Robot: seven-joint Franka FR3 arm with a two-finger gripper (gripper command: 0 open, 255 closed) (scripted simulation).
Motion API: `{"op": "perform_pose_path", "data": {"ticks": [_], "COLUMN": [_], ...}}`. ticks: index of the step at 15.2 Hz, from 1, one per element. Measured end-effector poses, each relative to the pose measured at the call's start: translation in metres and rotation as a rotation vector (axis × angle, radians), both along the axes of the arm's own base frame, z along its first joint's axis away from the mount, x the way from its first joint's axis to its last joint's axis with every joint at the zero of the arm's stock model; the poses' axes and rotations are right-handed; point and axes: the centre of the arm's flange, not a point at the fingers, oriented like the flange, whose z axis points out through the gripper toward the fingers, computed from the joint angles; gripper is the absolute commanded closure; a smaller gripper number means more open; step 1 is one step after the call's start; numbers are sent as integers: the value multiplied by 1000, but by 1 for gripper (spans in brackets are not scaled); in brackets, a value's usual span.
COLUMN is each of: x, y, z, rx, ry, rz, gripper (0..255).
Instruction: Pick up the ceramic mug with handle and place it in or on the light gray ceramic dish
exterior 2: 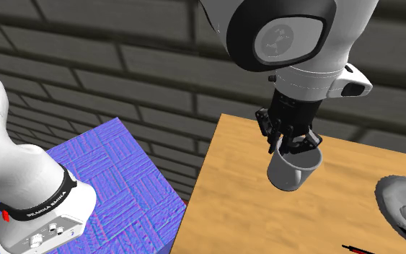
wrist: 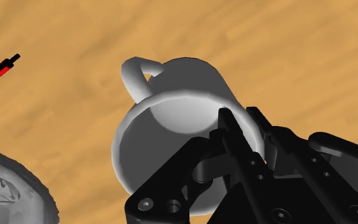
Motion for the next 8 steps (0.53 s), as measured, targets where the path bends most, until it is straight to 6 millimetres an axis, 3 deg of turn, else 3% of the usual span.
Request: {"op": "perform_pose_path", "data": {"ticks": [8], "x": [1], "y": [0], "z": [30], "rx": [0], "ry": [0], "rz": [0], "gripper": [255]}}
